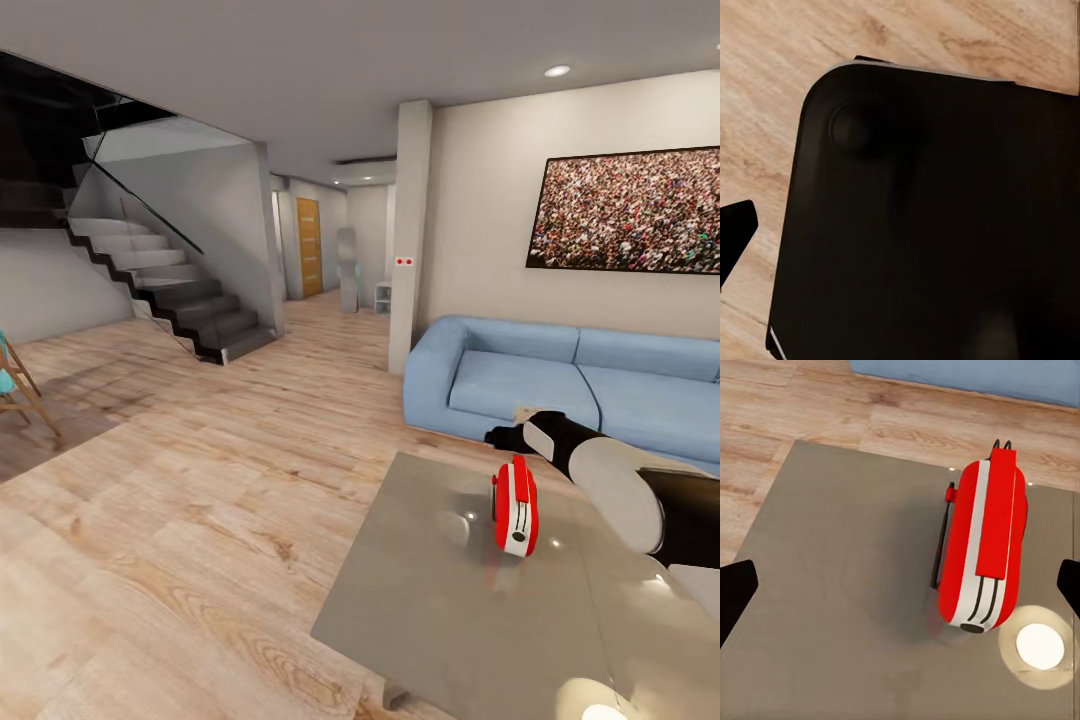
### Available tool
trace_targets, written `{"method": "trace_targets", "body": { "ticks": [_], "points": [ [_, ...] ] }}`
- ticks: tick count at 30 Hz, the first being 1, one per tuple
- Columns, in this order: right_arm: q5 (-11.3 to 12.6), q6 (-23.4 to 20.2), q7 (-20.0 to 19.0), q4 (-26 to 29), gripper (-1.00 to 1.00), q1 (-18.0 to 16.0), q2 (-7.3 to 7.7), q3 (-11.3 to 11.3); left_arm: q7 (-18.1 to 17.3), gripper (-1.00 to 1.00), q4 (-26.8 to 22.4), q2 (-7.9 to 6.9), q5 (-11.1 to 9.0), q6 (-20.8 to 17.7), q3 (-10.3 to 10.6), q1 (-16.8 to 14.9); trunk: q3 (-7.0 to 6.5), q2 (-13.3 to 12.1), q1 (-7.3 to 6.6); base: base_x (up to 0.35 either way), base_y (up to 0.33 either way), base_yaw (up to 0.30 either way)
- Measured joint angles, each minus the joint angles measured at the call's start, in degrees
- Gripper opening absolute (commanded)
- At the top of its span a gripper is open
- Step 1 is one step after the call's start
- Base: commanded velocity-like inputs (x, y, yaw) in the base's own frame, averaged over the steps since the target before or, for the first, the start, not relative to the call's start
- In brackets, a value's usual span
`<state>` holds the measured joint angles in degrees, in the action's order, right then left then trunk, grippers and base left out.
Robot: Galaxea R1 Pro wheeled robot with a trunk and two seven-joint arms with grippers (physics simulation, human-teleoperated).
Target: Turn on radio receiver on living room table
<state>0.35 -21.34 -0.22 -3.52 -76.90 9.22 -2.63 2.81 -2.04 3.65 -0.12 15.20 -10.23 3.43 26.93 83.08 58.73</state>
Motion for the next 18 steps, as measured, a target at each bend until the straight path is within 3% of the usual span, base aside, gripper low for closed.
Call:
{"method": "trace_targets", "body": {
  "ticks": [2, 4, 9, 13, 16, 18],
  "points": [
    [0.0, 0.0, -0.1, 0.0, 1.0, 0.0, 0.0, 0.0, 0.0, 1.0, -1.0, -0.17, 0.0, 0.1, 0.1, 0.0, 0.0, 0.0, 0.0, 0.0, 0.0, 0.0],
    [0.0, 0.0, -0.1, 0.0, 1.0, 0.0, 0.0, 0.0, 0.0, 1.0, -7.2, -0.35, 0.1, 0.0, 0.2, 0.0, 0.0, 0.0, 0.0, 0.0, 0.0, 0.0],
    [0.0, 0.0, -0.1, 0.0, 1.0, 0.0, 0.01, 0.0, 0.1, 1.0, -14.9, -0.18, 0.4, -0.1, 0.3, 0.0, 0.0, 0.0, 0.0, 0.0, 0.0, 0.0],
    [0.0, 0.0, -0.1, 0.0, 1.0, 0.0, 0.06, 0.1, 0.2, 1.0, -25.1, -1.4, 0.7, -0.9, 0.3, 0.0, 0.0, 0.0, 0.0, 0.154, 0.0, 0.0],
    [-0.1, 0.0, -0.1, 0.1, 1.0, 0.0, 0.37, 0.1, 0.3, 1.0, -30.5, -2.61, 0.6, -5.0, 0.3, 0.0, 0.0, 0.0, 0.0, 0.26, 0.0, 0.0],
    [-0.1, 0.0, -0.1, 0.1, 1.0, 0.0, 1.53, 0.1, 0.4, 1.0, -32.5, -3.05, 0.3, -7.5, 0.2, 0.0, 0.0, 0.0, 0.0, 0.142, 0.0, -0.021]
  ]
}}
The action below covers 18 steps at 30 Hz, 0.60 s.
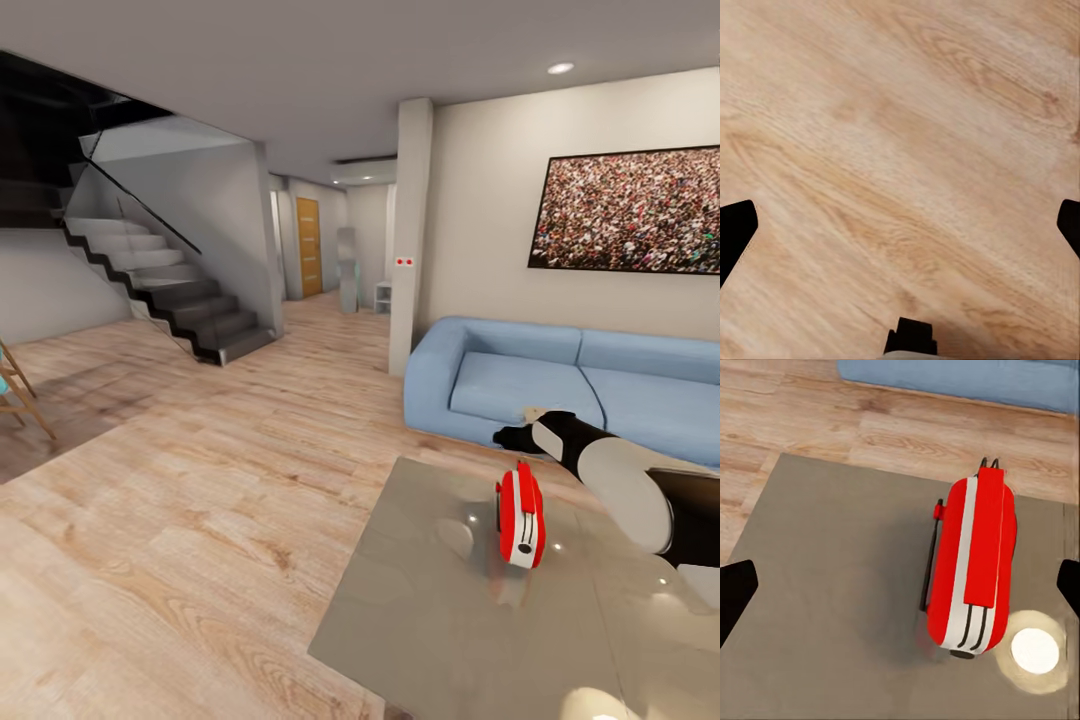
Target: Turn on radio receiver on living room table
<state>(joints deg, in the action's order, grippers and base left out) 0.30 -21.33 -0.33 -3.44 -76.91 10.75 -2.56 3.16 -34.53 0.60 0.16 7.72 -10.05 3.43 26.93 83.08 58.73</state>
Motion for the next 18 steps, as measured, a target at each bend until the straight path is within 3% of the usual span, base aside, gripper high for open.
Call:
{"method": "trace_targets", "body": {
  "ticks": [5, 7, 8, 12, 18],
  "points": [
    [0.1, 0.2, -0.1, 0.0, 1.0, 0.0, 2.39, 0.0, 0.0, 1.0, -0.4, -0.17, 0.0, 0.9, -0.1, 0.0, 0.06, 0.0, 0.0, 0.048, 0.0, -0.029],
    [0.1, 0.2, -0.7, 0.1, 1.0, 0.0, 4.61, 0.0, 0.0, 1.0, -0.4, -0.21, 0.1, 2.2, -0.3, 0.0, 0.06, 0.0, 0.0, 0.006, 0.0, -0.004],
    [0.2, 0.1, -3.3, 0.2, 1.0, 0.0, 6.6, 0.1, 0.1, 1.0, -0.2, -0.18, 0.1, 2.8, -0.3, 0.0, 0.06, 0.0, 0.0, 0.002, 0.0, -0.002],
    [0.0, -1.1, -7.9, 0.2, 1.0, 0.0, 7.91, 0.0, 0.1, 1.0, 0.0, -0.2, 0.1, 3.0, -0.3, 0.0, 0.07, 0.0, 0.0, 0.0, 0.0, 0.0],
    [-0.2, -4.5, -9.5, 0.5, 1.0, 0.0, 8.43, 0.2, 0.1, 1.0, 0.1, -0.24, 0.1, 3.4, -0.3, 0.0, 0.07, 0.0, 0.0, 0.0, 0.0, 0.0]
  ]
}}
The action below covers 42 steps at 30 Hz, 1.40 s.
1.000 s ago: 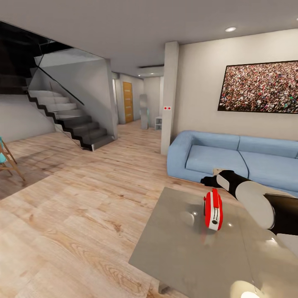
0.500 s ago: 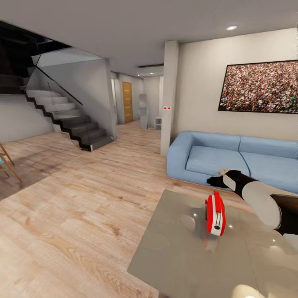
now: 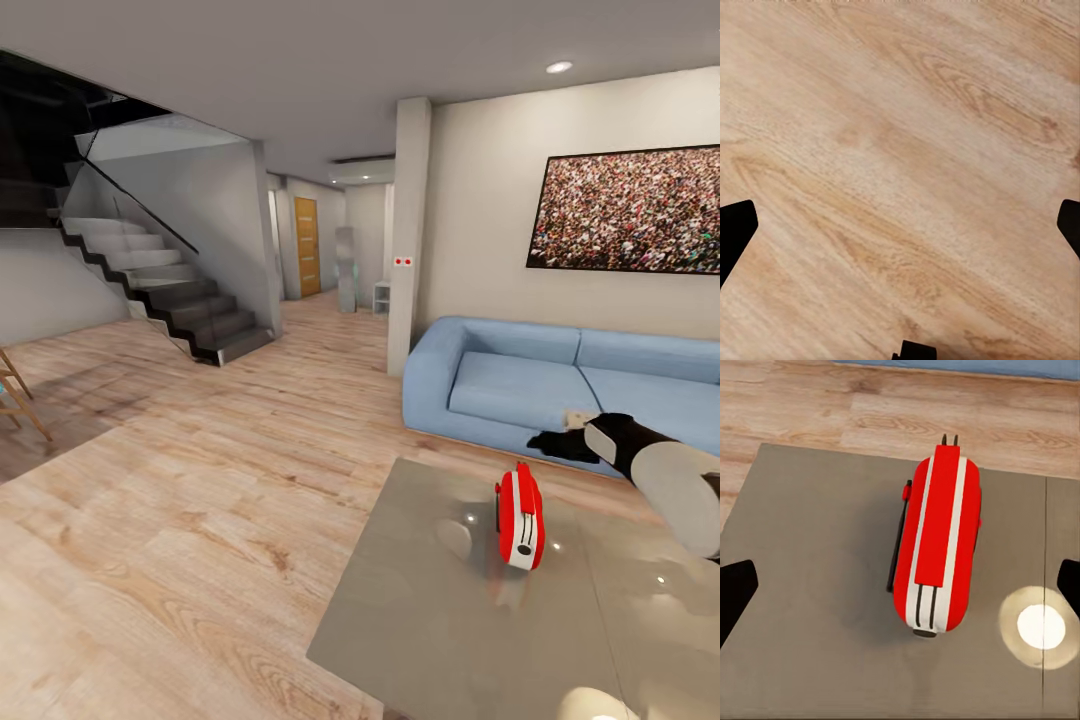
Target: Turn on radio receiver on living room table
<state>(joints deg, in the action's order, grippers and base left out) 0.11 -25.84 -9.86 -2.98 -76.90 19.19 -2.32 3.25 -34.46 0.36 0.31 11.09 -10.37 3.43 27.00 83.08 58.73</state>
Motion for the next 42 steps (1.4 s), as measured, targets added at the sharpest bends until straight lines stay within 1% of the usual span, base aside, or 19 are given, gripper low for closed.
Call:
{"method": "trace_targets", "body": {
  "ticks": [4, 15, 20, 24, 29, 37, 42],
  "points": [
    [0.1, -0.7, -0.2, 1.7, 1.0, 0.0, 0.37, 0.0, 0.0, 1.0, 0.0, 0.0, 0.0, 0.1, 0.0, 0.0, 0.0, 0.0, 0.0, 0.0, 0.0, 0.0],
    [0.2, -0.8, 0.7, 1.9, 1.0, 0.0, 0.5, -0.1, 0.1, 1.0, 0.0, -0.02, 0.0, 0.1, -0.1, 0.0, 0.0, 0.0, 0.0, 0.019, 0.005, 0.0],
    [0.2, -0.8, 2.6, 1.9, 1.0, 0.0, 0.43, -0.2, 0.1, 1.0, 0.0, -0.94, -0.2, -0.1, -0.1, 0.0, 0.0, 0.0, 0.0, 0.229, 0.143, 0.0],
    [0.2, -0.7, 4.0, 1.9, 1.0, 0.0, 0.42, -0.2, 0.1, 1.0, 0.0, -1.12, -0.2, -0.1, -0.1, 0.0, 0.0, 0.0, 0.0, 0.27, 0.154, 0.0],
    [0.2, -0.5, 4.3, 1.9, 1.0, 0.0, 0.41, -0.2, 0.1, 1.0, 0.0, -1.21, -0.2, -0.1, -0.1, 0.0, 0.0, 0.0, 0.0, 0.307, 0.047, 0.0],
    [0.2, -0.5, 4.3, 1.9, 1.0, 0.0, 0.41, -0.1, 0.1, 1.0, 0.0, -1.24, -0.1, -0.2, -1.2, 0.0, 0.0, 0.0, 0.0, 0.312, -0.06, -0.002],
    [0.2, -0.7, 4.4, 1.9, 1.0, 0.0, 0.41, 0.1, 0.1, 1.0, 0.0, -1.24, -0.2, -0.1, -1.3, 0.0, -0.04, 0.0, 0.0, 0.067, -0.03, -0.155]
  ]
}}
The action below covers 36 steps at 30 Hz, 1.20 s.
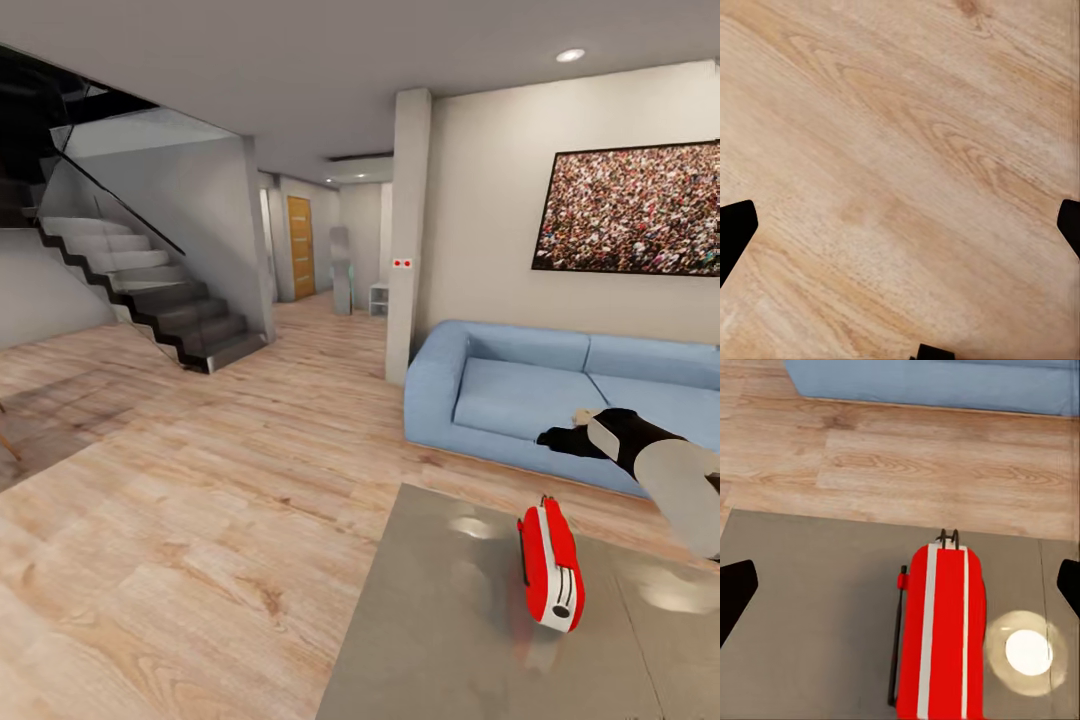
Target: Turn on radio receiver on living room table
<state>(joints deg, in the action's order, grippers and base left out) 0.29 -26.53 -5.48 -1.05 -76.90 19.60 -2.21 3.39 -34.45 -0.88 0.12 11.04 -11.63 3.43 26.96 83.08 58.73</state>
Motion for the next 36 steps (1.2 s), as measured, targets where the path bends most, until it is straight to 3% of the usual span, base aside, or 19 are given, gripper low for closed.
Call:
{"method": "trace_targets", "body": {
  "ticks": [10, 18, 36],
  "points": [
    [0.2, -0.4, 3.0, -0.4, 1.0, 0.0, 0.02, 0.2, 0.0, 1.0, 0.0, 0.08, 0.0, 0.1, 0.0, 0.0, -0.08, 0.0, 0.0, 0.004, -0.002, -0.044],
    [0.3, -4.5, 3.3, -1.3, 1.0, 0.0, 0.03, 0.2, -0.1, 1.0, 0.0, 0.27, 0.0, 0.2, 0.0, 0.0, -0.08, 0.0, 0.0, 0.0, 0.0, 0.0],
    [0.3, -4.9, 3.5, -2.1, 1.0, 0.1, -0.35, 0.1, -0.1, 1.0, 0.0, 0.26, 0.0, 0.2, 0.0, 0.0, 0.73, 0.0, 0.0, 0.0, 0.0, 0.0]
  ]
}}
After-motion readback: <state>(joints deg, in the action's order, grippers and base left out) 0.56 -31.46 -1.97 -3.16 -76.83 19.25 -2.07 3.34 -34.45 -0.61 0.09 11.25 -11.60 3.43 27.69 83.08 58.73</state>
